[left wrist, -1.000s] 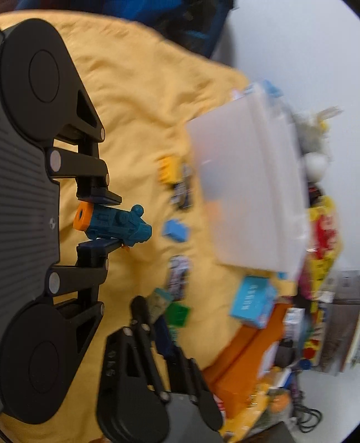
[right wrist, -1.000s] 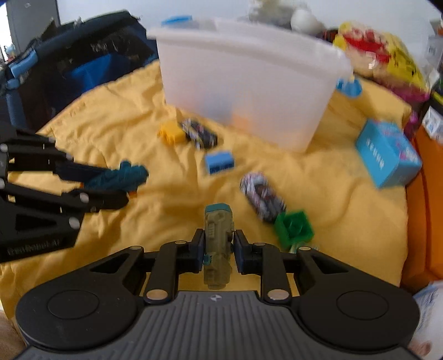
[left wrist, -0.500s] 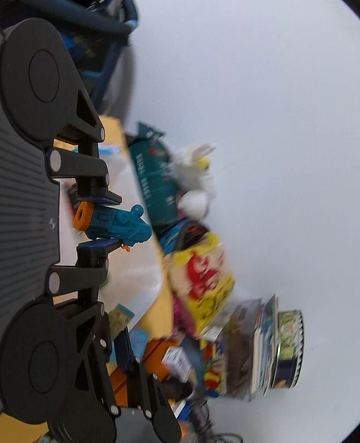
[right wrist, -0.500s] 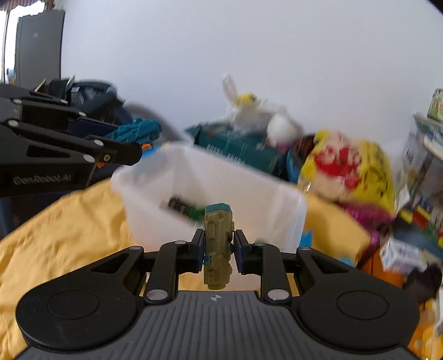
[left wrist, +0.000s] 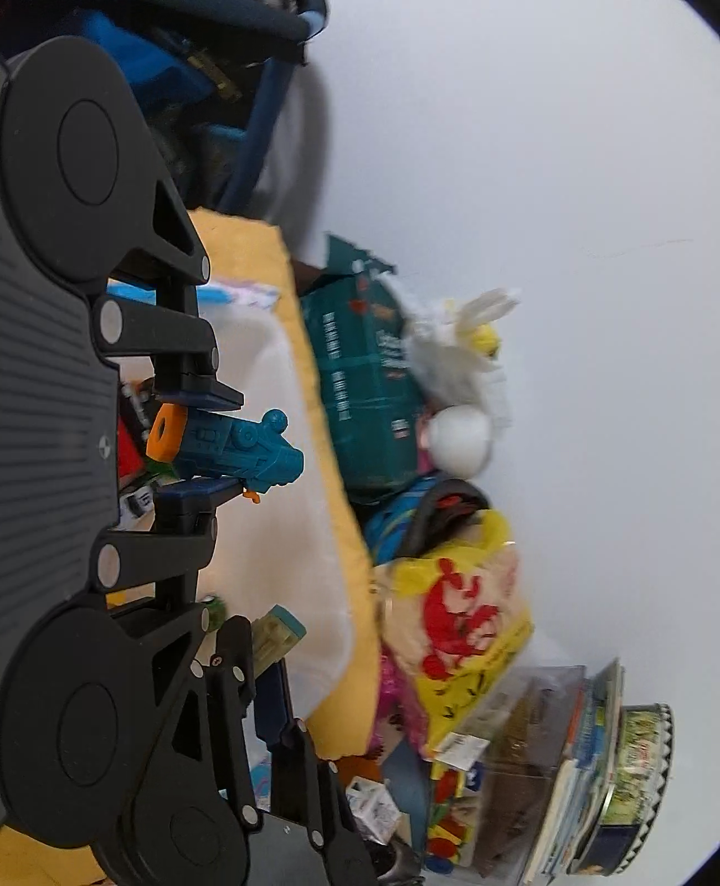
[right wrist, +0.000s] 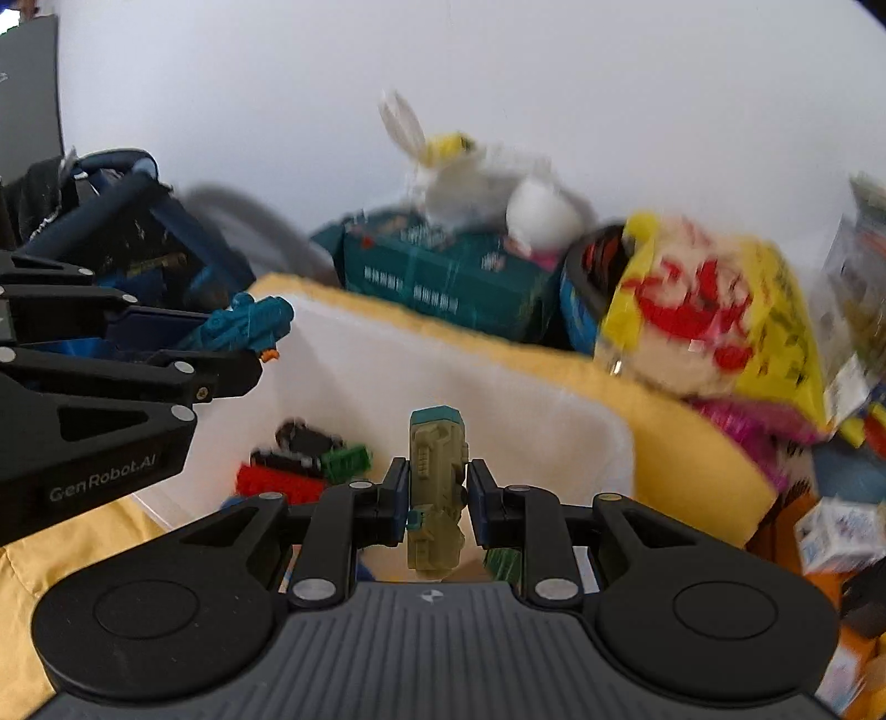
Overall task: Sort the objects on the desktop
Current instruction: 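Carry the train and beige tube over the white bin and open both tools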
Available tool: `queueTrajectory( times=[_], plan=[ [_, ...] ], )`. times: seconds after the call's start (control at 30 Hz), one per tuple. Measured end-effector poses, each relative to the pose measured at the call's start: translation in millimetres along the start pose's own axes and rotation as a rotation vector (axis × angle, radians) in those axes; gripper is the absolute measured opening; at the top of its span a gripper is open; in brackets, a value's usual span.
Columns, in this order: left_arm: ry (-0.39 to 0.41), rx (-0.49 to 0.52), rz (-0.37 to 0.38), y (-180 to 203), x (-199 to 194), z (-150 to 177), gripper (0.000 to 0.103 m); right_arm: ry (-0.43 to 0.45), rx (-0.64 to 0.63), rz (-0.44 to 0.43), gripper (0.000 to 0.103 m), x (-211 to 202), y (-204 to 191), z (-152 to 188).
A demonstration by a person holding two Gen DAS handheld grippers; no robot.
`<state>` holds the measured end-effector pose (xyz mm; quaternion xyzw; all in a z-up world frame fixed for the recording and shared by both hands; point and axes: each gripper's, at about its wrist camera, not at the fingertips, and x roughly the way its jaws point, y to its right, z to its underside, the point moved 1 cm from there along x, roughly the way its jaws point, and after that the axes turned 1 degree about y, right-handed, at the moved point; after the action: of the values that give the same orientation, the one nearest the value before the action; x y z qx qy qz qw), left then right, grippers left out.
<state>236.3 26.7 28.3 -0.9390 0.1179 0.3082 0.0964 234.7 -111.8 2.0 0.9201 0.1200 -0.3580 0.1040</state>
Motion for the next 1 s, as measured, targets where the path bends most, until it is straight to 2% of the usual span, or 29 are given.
queueTrajectory(
  times=[0.2,0.27,0.4,0.47,0.6,0.67,0.77,0.87,1.0],
  plan=[
    [-0.051,-0.014,0.025,-1,12,10,0.031,-0.031,0.028,0.002,0.028,4,1,5],
    [-0.032,-0.005,0.001,2,6,10,0.044,-0.025,0.034,0.000,0.031,-1,2,4],
    [0.015,-0.007,-0.013,3,-16,8,0.052,0.004,0.024,-0.011,0.031,-15,2,3],
    [0.036,-0.018,-0.016,3,-29,10,0.066,0.031,0.025,-0.022,0.031,-26,3,4],
    [0.072,-0.041,0.004,7,-61,30,0.070,0.086,0.005,-0.034,0.037,-56,5,20],
    [0.053,-0.050,0.015,14,-71,50,0.070,0.093,-0.011,-0.030,0.038,-67,6,32],
    [-0.044,-0.075,0.039,26,-71,80,0.070,0.087,-0.036,-0.017,0.038,-78,5,56],
    [-0.097,-0.084,0.078,43,-71,112,0.070,0.080,-0.051,0.005,0.045,-84,4,85],
    [-0.154,-0.063,0.102,65,-69,149,0.070,0.001,-0.083,0.029,0.045,-76,-3,130]
  ],
)
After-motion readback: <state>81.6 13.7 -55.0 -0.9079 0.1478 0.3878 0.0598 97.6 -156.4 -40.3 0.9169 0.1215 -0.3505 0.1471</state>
